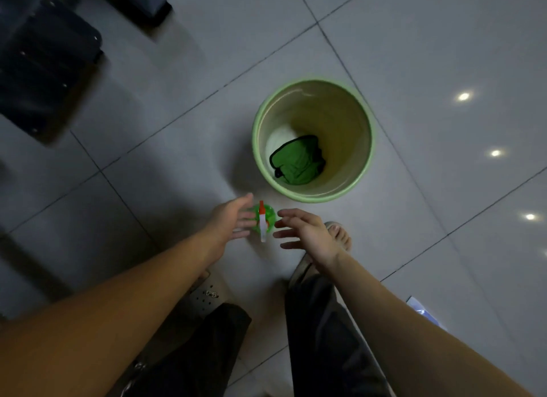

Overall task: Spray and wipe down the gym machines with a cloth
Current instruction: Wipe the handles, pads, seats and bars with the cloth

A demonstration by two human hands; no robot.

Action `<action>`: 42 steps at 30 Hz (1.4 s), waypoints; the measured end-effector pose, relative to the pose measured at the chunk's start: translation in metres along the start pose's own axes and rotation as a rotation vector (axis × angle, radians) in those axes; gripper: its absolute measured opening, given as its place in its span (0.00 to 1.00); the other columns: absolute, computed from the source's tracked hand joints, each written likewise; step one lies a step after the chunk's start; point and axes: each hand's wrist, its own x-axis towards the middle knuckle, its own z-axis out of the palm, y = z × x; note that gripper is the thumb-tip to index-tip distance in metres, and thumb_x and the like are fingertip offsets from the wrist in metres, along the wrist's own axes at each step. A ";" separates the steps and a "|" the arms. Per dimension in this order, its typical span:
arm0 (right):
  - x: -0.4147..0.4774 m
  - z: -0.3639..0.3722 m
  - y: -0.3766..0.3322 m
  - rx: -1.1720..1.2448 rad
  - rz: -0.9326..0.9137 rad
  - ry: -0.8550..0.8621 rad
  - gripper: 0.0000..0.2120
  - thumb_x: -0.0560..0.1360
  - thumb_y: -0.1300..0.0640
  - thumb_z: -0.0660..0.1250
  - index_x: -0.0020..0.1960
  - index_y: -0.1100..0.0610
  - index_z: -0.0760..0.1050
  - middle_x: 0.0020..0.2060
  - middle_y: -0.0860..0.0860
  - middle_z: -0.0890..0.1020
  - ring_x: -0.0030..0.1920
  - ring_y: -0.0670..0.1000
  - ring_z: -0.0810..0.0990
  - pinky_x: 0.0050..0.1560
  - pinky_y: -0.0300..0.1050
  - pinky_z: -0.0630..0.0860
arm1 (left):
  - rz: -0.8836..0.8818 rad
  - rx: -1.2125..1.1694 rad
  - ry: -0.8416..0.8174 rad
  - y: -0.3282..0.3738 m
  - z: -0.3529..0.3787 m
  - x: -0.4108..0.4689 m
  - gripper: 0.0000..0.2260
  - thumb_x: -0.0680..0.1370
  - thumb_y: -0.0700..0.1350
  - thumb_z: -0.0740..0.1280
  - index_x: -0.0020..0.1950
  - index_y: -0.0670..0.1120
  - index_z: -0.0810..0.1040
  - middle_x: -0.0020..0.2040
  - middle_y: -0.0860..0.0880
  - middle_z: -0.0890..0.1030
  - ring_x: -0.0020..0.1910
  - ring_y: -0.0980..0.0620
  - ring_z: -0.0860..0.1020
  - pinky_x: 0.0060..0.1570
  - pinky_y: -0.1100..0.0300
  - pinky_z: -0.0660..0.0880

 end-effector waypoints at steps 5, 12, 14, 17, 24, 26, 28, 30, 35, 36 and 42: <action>-0.053 -0.014 -0.089 0.103 -0.178 0.036 0.09 0.83 0.63 0.62 0.59 0.63 0.79 0.43 0.61 0.84 0.39 0.58 0.84 0.36 0.48 0.80 | 0.126 -0.155 0.051 0.066 -0.005 -0.043 0.08 0.82 0.49 0.66 0.49 0.46 0.79 0.45 0.45 0.83 0.43 0.50 0.81 0.47 0.57 0.76; 0.049 -0.035 -0.159 0.107 -0.091 0.101 0.13 0.85 0.60 0.60 0.64 0.66 0.76 0.46 0.62 0.83 0.40 0.58 0.83 0.41 0.52 0.81 | 0.395 0.147 0.283 0.134 0.012 0.006 0.11 0.76 0.45 0.75 0.57 0.45 0.81 0.52 0.46 0.84 0.52 0.46 0.82 0.57 0.53 0.77; 0.091 -0.035 -0.159 0.066 0.014 0.050 0.13 0.84 0.58 0.61 0.65 0.63 0.76 0.51 0.61 0.82 0.44 0.57 0.83 0.43 0.52 0.81 | 0.366 0.187 0.266 0.141 0.013 0.027 0.14 0.75 0.45 0.77 0.59 0.44 0.81 0.53 0.47 0.84 0.53 0.47 0.82 0.59 0.54 0.78; 0.145 -0.031 -0.151 0.030 0.126 0.062 0.14 0.83 0.55 0.65 0.65 0.61 0.76 0.57 0.58 0.80 0.52 0.57 0.82 0.43 0.51 0.80 | 0.416 0.189 0.284 0.142 0.010 0.046 0.07 0.73 0.42 0.78 0.46 0.52 0.82 0.43 0.51 0.84 0.44 0.49 0.83 0.53 0.53 0.80; 0.222 -0.034 -0.119 -0.492 0.093 0.132 0.19 0.79 0.57 0.71 0.69 0.58 0.74 0.64 0.58 0.78 0.62 0.60 0.79 0.63 0.53 0.78 | 0.528 0.128 0.030 0.144 0.006 0.031 0.12 0.75 0.34 0.74 0.57 0.42 0.85 0.50 0.34 0.82 0.45 0.49 0.81 0.43 0.64 0.79; 0.230 -0.036 -0.110 -0.662 0.067 0.103 0.36 0.74 0.52 0.77 0.78 0.55 0.66 0.72 0.58 0.71 0.70 0.60 0.74 0.70 0.53 0.73 | 0.545 0.108 -0.013 0.149 0.006 0.033 0.13 0.75 0.34 0.74 0.59 0.42 0.85 0.51 0.34 0.82 0.46 0.47 0.83 0.44 0.64 0.79; 0.243 -0.040 -0.098 -0.694 0.061 0.105 0.49 0.68 0.46 0.82 0.81 0.51 0.61 0.77 0.59 0.64 0.73 0.60 0.70 0.72 0.55 0.72 | 0.555 0.100 -0.063 0.153 0.005 0.037 0.13 0.75 0.35 0.74 0.60 0.42 0.84 0.51 0.36 0.84 0.51 0.43 0.84 0.48 0.60 0.81; 0.253 -0.044 -0.088 -0.723 0.065 0.133 0.54 0.66 0.43 0.82 0.83 0.48 0.56 0.80 0.60 0.57 0.75 0.62 0.67 0.74 0.55 0.70 | 0.566 0.108 -0.099 0.157 0.004 0.042 0.14 0.75 0.36 0.75 0.60 0.42 0.84 0.52 0.38 0.85 0.53 0.40 0.84 0.51 0.56 0.81; 0.254 -0.047 -0.083 -0.854 -0.027 0.208 0.50 0.69 0.45 0.80 0.82 0.49 0.55 0.76 0.59 0.62 0.71 0.63 0.70 0.69 0.51 0.68 | 0.586 0.148 -0.133 0.168 0.002 0.051 0.14 0.75 0.38 0.75 0.61 0.41 0.83 0.52 0.36 0.84 0.53 0.35 0.82 0.52 0.47 0.81; 0.255 -0.046 -0.080 -0.844 -0.039 0.215 0.46 0.71 0.47 0.80 0.80 0.51 0.58 0.74 0.59 0.65 0.69 0.63 0.71 0.67 0.51 0.70 | 0.590 0.141 -0.128 0.170 0.002 0.054 0.16 0.74 0.40 0.76 0.61 0.41 0.83 0.52 0.35 0.84 0.53 0.33 0.81 0.54 0.43 0.81; 0.268 -0.043 -0.071 -0.908 -0.114 0.240 0.13 0.76 0.55 0.75 0.59 0.58 0.81 0.57 0.58 0.82 0.58 0.59 0.81 0.54 0.51 0.79 | 0.590 0.147 -0.137 0.175 -0.001 0.064 0.16 0.75 0.38 0.75 0.62 0.40 0.83 0.54 0.34 0.83 0.56 0.32 0.81 0.58 0.39 0.80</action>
